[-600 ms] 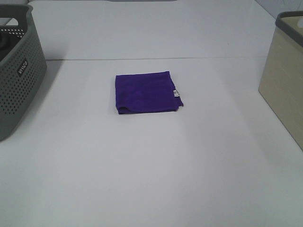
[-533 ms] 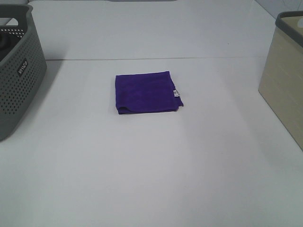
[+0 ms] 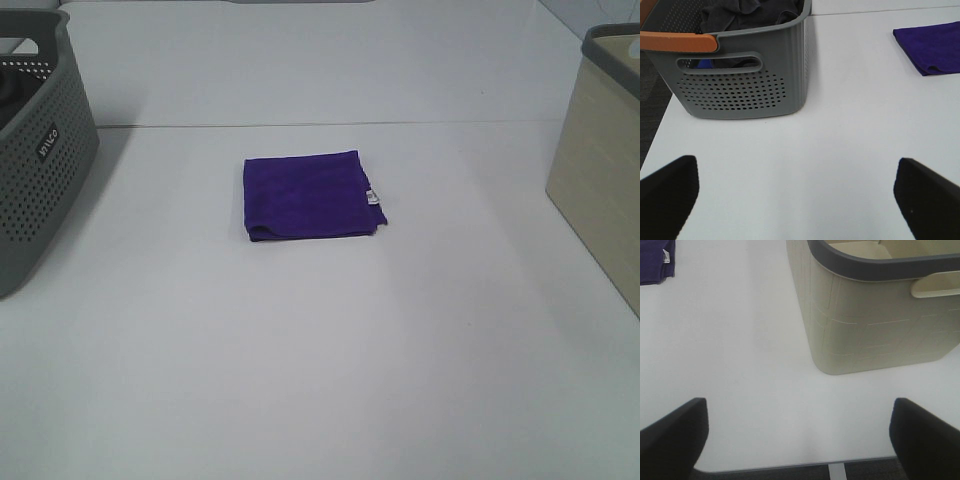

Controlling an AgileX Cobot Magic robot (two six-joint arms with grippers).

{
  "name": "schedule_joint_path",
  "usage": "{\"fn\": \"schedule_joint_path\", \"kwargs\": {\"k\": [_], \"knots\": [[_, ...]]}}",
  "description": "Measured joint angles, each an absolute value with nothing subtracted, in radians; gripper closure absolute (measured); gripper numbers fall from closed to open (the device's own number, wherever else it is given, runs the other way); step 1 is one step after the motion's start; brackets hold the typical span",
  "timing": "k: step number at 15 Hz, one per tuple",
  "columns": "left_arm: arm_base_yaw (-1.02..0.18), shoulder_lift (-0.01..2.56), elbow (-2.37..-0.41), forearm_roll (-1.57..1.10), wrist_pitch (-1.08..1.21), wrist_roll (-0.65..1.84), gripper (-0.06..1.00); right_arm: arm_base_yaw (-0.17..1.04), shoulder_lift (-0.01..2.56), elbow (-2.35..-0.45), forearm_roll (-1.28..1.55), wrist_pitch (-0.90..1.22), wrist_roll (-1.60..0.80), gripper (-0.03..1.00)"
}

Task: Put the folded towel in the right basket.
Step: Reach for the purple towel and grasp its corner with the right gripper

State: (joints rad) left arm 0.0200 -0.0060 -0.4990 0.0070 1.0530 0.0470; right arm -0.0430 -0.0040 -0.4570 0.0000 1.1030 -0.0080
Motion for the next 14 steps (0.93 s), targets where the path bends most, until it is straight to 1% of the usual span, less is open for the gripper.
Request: {"fn": "schedule_joint_path", "kwargs": {"k": [14], "knots": [[0.02,-0.006,-0.499,0.007,1.053,0.047,-0.05,-0.043,-0.004,-0.457,0.0,1.103,-0.008,0.02]]}}
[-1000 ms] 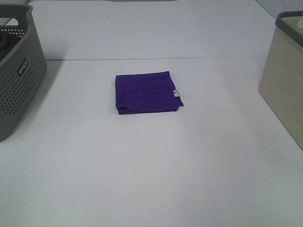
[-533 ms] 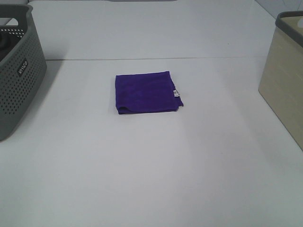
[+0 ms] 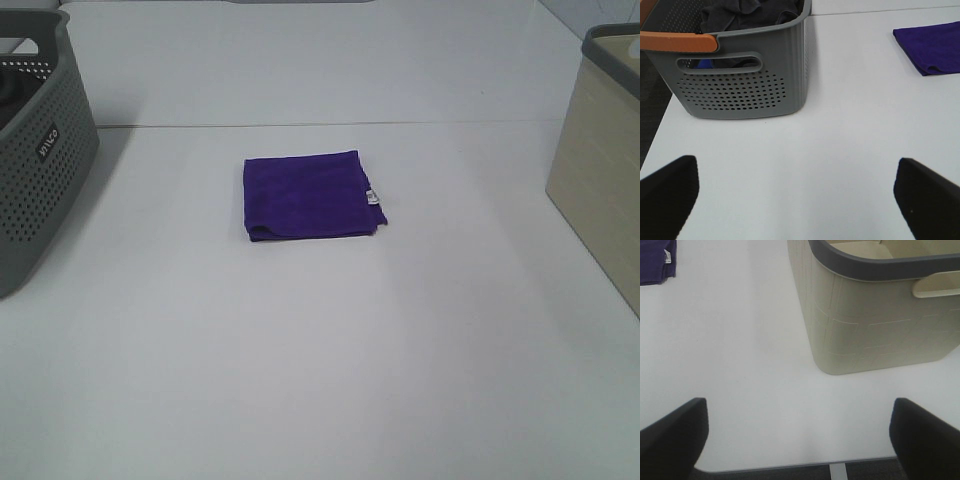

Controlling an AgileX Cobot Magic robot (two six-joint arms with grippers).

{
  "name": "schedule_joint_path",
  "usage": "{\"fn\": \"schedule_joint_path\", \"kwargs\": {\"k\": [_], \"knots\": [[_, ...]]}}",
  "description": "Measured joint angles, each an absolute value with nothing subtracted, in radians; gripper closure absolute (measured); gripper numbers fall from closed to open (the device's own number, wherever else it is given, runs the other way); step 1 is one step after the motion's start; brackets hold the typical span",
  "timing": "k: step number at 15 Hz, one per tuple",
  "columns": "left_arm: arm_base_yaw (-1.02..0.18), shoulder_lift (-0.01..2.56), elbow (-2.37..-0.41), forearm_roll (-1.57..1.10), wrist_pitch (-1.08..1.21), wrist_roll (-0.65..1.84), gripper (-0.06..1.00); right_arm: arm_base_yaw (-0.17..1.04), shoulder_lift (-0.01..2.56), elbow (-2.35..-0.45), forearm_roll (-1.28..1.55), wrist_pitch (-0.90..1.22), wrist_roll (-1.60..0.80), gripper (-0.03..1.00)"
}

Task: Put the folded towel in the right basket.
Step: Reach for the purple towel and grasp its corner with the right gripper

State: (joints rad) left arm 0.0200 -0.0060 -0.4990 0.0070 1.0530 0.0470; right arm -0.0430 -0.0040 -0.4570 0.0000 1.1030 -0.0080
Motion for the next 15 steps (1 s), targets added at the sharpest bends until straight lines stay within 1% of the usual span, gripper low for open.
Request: {"fn": "schedule_joint_path", "kwargs": {"k": [15], "knots": [[0.02,-0.006,-0.499,0.007,1.053,0.047,-0.05,-0.043,-0.004,-0.457,0.0,1.103,-0.008,0.02]]}}
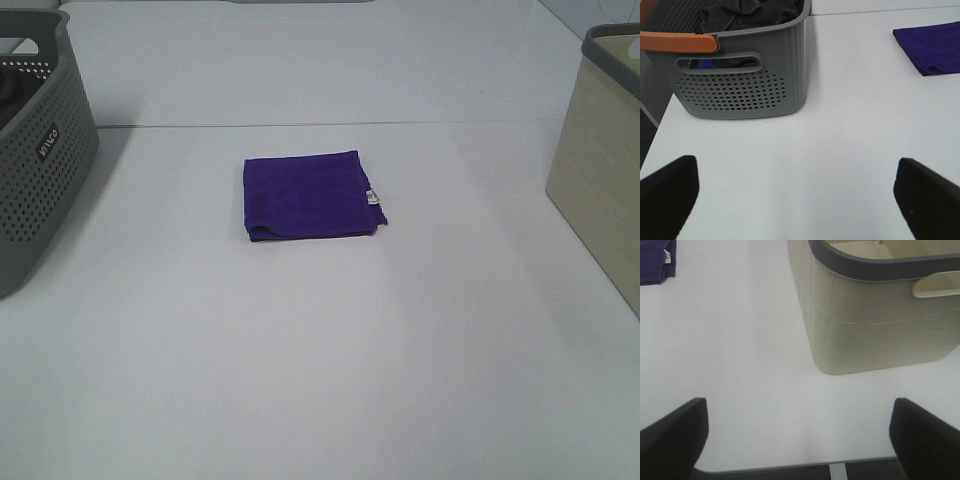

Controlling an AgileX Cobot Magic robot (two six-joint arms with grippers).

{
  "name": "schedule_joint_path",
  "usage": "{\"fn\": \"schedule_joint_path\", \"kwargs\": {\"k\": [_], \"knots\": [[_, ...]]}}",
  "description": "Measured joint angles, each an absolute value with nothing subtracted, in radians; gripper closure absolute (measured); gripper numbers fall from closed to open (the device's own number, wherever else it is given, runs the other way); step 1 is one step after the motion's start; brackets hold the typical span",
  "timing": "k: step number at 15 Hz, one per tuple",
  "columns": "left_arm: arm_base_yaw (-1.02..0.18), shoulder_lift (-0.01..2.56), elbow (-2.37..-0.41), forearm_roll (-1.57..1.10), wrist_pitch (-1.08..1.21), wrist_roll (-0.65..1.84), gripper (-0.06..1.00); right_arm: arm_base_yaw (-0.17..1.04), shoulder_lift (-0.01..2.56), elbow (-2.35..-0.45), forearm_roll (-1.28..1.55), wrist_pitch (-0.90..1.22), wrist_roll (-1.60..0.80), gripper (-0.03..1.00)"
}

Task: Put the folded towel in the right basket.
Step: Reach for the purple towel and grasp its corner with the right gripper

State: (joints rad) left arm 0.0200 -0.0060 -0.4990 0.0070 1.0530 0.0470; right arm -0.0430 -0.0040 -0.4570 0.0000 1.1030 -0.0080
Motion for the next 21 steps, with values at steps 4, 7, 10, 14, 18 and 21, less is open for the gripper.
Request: {"fn": "schedule_joint_path", "kwargs": {"k": [4,7,10,14,18,21], "knots": [[0.02,-0.006,-0.499,0.007,1.053,0.047,-0.05,-0.043,-0.004,-0.457,0.0,1.103,-0.008,0.02],[0.02,-0.006,-0.499,0.007,1.053,0.047,-0.05,-0.043,-0.004,-0.457,0.0,1.103,-0.008,0.02],[0.02,-0.006,-0.499,0.007,1.053,0.047,-0.05,-0.043,-0.004,-0.457,0.0,1.103,-0.008,0.02],[0.02,-0.006,-0.499,0.007,1.053,0.047,-0.05,-0.043,-0.002,-0.457,0.0,1.103,-0.008,0.02],[0.02,-0.006,-0.499,0.007,1.053,0.047,-0.05,-0.043,0.207,-0.545,0.0,1.143,-0.012,0.02],[0.02,-0.006,-0.499,0.007,1.053,0.047,-0.05,-0.043,0.692,-0.92,0.069,1.213,-0.043,0.02]]}}
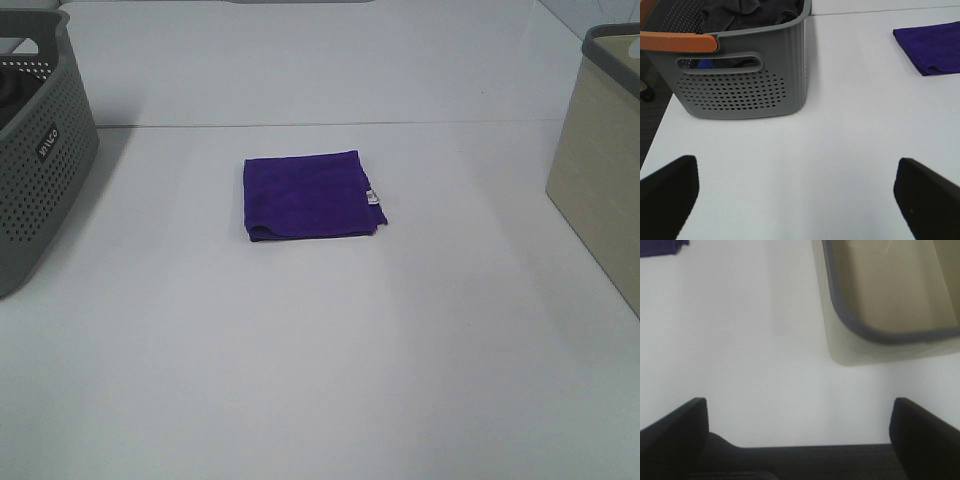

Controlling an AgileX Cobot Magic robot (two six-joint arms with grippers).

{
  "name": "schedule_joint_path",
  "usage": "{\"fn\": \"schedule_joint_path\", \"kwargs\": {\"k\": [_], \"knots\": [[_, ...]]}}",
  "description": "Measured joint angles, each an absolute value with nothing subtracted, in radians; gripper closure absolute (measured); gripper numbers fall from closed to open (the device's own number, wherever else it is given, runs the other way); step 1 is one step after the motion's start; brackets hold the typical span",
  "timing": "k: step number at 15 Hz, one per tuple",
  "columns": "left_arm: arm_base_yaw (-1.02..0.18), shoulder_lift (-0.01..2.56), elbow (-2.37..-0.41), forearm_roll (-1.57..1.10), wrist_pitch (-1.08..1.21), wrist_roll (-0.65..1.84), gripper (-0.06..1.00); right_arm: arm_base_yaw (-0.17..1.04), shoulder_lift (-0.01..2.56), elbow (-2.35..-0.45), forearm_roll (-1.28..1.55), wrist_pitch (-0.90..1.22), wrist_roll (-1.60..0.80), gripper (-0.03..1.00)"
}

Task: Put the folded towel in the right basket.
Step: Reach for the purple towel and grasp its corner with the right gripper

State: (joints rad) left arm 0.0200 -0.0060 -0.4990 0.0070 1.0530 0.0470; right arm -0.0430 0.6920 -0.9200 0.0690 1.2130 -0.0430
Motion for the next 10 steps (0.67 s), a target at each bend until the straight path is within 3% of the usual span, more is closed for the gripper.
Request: {"fn": "schedule_joint_path", "kwargs": {"k": [5,10], "knots": [[0.02,-0.006,-0.499,0.007,1.053,0.047,-0.05,-0.043,1.031,-1.199,0.201,1.212,-0.094,0.02],[0.02,-0.006,-0.499,0.007,1.053,0.047,-0.05,-0.004,1.389,-1.349,0.361,1.169,-0.127,0.02]]}}
